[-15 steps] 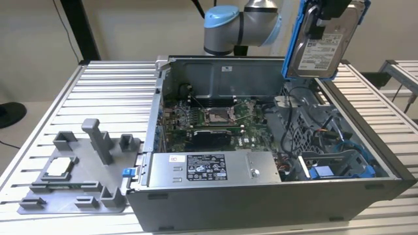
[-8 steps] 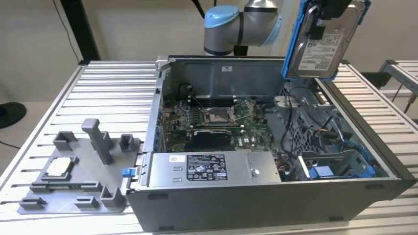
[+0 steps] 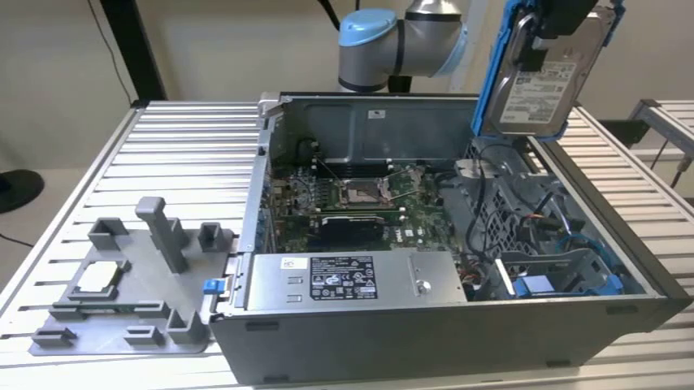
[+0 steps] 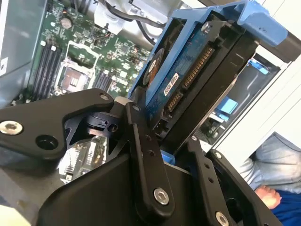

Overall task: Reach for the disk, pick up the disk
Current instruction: 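Pick up the disk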

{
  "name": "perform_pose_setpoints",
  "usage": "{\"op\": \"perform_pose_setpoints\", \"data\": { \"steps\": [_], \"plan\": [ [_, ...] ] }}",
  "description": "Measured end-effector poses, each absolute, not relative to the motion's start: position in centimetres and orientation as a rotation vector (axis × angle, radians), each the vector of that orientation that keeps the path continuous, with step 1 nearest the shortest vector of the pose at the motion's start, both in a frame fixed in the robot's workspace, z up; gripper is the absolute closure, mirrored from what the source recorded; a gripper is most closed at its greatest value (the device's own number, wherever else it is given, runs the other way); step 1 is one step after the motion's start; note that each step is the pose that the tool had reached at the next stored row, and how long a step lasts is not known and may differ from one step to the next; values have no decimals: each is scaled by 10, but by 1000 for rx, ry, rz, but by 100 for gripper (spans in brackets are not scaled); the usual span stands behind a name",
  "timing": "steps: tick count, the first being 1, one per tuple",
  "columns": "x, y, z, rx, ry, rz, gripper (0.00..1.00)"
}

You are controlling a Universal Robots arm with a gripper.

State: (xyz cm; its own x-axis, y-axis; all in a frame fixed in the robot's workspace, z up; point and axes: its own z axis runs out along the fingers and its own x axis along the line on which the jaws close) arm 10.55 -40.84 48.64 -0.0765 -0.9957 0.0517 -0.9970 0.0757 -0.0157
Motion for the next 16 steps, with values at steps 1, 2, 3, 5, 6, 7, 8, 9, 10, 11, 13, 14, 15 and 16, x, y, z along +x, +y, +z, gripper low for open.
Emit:
{"op": "perform_pose_setpoints", "data": {
  "steps": [1,2,3,5,6,7,8,9,10,11,13,14,15,16],
  "plan": [
    [105,-411,486,2116,-2284,73,100],
    [106,-413,486,2116,-2284,73,100],
    [105,-415,486,2116,-2284,72,100],
    [105,-420,486,2116,-2284,72,100],
    [105,-422,486,2116,-2284,72,100],
    [105,-423,486,2116,-2284,72,100],
    [105,-426,486,2116,-2284,72,100],
    [105,-428,486,2116,-2283,72,100],
    [105,-430,486,2116,-2283,72,100],
    [106,-432,486,2116,-2283,72,100],
    [106,-437,486,2116,-2283,72,100],
    [106,-439,486,2116,-2283,71,100],
    [105,-442,486,2115,-2283,71,100],
    [105,-444,486,2115,-2283,71,100]
  ]
}}
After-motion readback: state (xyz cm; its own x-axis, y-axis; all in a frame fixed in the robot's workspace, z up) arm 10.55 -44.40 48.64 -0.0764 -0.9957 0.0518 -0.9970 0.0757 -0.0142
